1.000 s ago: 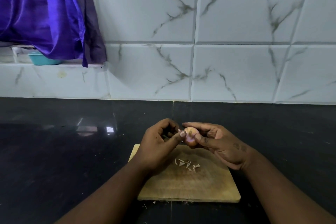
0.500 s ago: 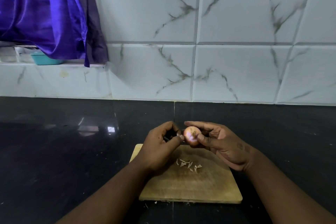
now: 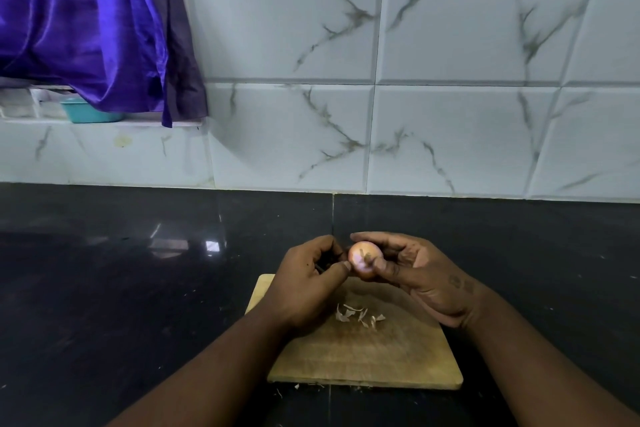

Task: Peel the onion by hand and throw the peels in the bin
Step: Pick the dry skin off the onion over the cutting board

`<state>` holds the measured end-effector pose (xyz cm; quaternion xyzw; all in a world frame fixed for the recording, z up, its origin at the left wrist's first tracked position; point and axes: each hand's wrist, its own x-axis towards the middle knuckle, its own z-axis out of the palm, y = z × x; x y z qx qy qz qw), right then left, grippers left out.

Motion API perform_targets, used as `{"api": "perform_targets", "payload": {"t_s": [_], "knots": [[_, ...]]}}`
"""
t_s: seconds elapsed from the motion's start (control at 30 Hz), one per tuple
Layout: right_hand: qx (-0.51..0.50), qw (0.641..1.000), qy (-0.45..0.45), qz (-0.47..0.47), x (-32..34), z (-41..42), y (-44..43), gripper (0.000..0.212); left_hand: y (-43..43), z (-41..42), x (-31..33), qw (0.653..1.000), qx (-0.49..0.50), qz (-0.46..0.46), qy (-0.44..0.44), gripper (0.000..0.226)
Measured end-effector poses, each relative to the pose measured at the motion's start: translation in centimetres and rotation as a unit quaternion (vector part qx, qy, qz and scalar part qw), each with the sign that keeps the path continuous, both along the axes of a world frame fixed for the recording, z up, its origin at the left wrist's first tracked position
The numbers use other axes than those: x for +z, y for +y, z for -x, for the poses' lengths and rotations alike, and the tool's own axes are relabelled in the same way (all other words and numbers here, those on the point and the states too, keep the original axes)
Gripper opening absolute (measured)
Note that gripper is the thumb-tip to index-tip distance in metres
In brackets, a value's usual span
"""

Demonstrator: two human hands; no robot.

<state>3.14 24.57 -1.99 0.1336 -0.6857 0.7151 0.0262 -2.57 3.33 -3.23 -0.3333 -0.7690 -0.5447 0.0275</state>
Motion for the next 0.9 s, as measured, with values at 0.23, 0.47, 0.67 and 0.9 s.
{"api": "perform_targets", "payload": {"t_s": [0.23,0.47,0.67,0.9], "knots": [[-0.001,1.000,0.006,-0.021,-0.09,-0.10,-0.03,0.046,0.05,0.05,-0.06,1.000,0.015,0.009,-0.003,0.008],[0.001,0.999,0.013,-0.038,-0.08,-0.11,-0.04,0.047,0.05,0.01,0.04,1.000,0.022,0.023,0.000,0.009],[-0.004,0.999,0.019,-0.028,-0.08,-0.10,-0.02,0.045,0.02,0.16,-0.02,1.000,0.015,0.000,-0.010,0.009],[-0.006,0.999,0.015,-0.047,-0.08,-0.12,0.03,0.046,0.06,-0.02,-0.02,1.000,0.013,0.008,0.001,0.009]]}}
